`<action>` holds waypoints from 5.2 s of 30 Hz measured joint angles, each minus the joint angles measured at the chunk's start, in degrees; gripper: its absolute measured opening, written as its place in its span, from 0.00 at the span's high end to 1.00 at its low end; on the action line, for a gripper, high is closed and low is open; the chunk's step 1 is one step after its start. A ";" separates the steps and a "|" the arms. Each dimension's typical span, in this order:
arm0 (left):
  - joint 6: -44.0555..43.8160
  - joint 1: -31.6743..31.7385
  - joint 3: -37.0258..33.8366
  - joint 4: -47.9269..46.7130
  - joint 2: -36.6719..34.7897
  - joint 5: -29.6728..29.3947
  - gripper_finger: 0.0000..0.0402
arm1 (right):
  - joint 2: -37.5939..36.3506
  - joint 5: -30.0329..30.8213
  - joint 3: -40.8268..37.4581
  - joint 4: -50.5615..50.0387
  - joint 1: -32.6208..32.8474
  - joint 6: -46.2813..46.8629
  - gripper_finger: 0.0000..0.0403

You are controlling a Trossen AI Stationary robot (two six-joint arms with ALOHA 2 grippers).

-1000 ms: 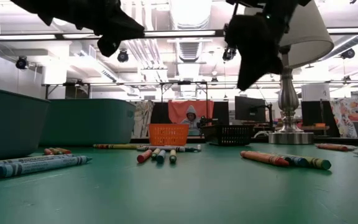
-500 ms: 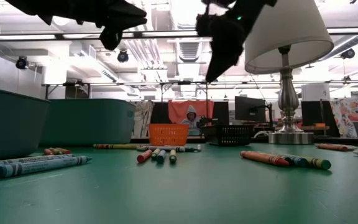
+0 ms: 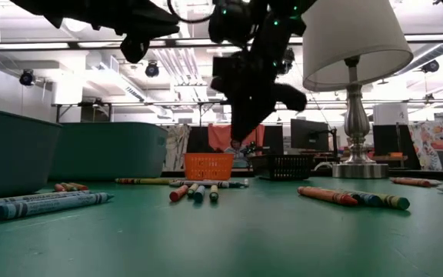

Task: Sort crayons
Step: Put the white crayon into the blue bin

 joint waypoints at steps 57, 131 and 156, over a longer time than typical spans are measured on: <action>2.70 0.00 0.00 0.16 -0.04 0.02 0.86 | 6.31 -0.61 -2.95 4.64 -0.85 -10.80 0.69; 16.82 -11.09 -0.02 21.25 17.27 2.59 0.86 | -29.15 -17.39 -42.34 57.90 3.08 35.77 0.98; 12.89 -10.95 -0.09 33.98 25.48 0.10 0.56 | -23.27 -8.88 -42.82 83.00 8.57 38.31 0.98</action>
